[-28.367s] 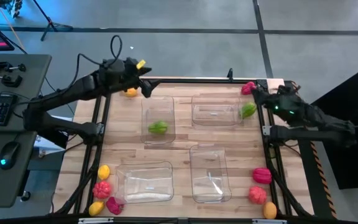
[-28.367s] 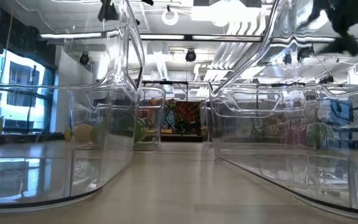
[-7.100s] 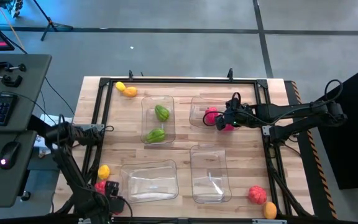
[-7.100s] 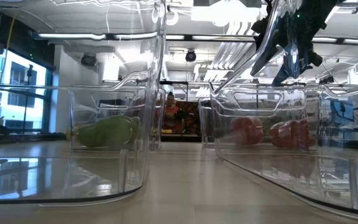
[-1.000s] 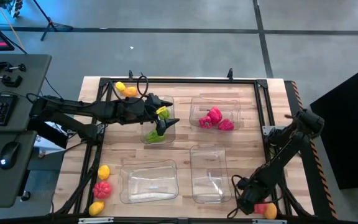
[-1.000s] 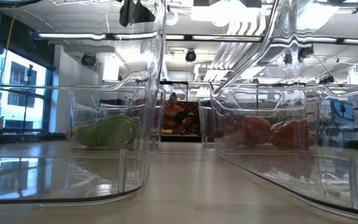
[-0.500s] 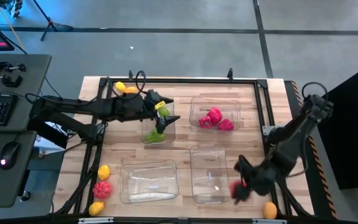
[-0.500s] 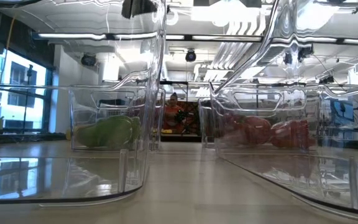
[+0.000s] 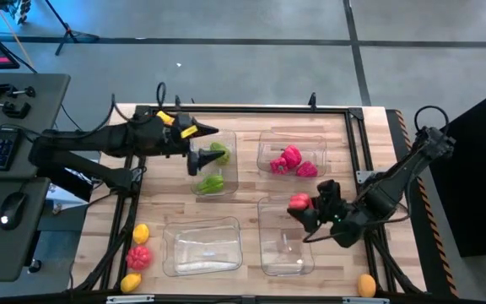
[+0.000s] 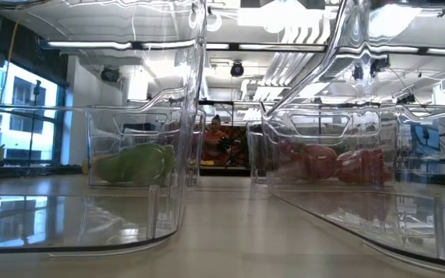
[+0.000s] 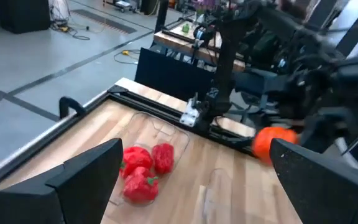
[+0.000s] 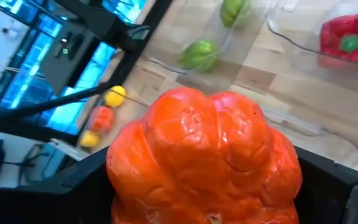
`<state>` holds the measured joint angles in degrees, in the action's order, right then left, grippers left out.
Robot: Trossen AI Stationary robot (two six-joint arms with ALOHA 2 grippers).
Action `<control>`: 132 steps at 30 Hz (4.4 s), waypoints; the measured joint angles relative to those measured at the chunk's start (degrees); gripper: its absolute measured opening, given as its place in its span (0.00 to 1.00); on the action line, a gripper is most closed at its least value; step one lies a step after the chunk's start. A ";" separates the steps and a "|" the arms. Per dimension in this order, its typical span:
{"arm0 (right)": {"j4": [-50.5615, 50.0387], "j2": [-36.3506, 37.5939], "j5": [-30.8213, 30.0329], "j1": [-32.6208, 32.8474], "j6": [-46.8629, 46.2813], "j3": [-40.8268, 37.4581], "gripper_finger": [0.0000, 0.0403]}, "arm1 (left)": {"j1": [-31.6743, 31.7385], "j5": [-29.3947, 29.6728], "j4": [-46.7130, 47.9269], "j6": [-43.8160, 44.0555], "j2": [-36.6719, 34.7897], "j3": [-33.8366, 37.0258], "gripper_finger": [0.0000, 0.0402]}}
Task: Sort produce into baskets
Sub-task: Put the right orange pumpkin into the bottom right transparent bin, then put the orange pumpkin into the bottom right transparent bin
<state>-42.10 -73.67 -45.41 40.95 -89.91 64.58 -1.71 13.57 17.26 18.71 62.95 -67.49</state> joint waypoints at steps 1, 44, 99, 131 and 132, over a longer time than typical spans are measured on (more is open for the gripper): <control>-0.07 -0.23 0.76 -0.58 -0.01 -0.30 0.88 | -0.45 -0.42 -1.01 0.47 -0.54 0.88 0.98; 12.60 -9.70 28.01 -11.30 31.12 -0.81 0.98 | -21.31 6.72 13.73 41.32 1.99 7.13 0.98; 16.92 -9.62 27.20 -11.27 24.35 -0.81 0.98 | -66.57 -14.71 41.81 45.22 33.47 5.93 0.98; 15.36 -9.62 31.02 -11.27 23.89 -0.81 0.98 | -66.05 -16.71 38.86 45.57 36.51 8.51 0.97; 15.36 -9.62 31.04 -11.27 23.89 -0.81 0.98 | -65.76 -17.15 38.86 45.60 36.46 8.41 0.95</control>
<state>-26.74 -83.29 -14.37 29.67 -66.02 63.77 -67.47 -3.59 56.12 64.31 99.41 -59.07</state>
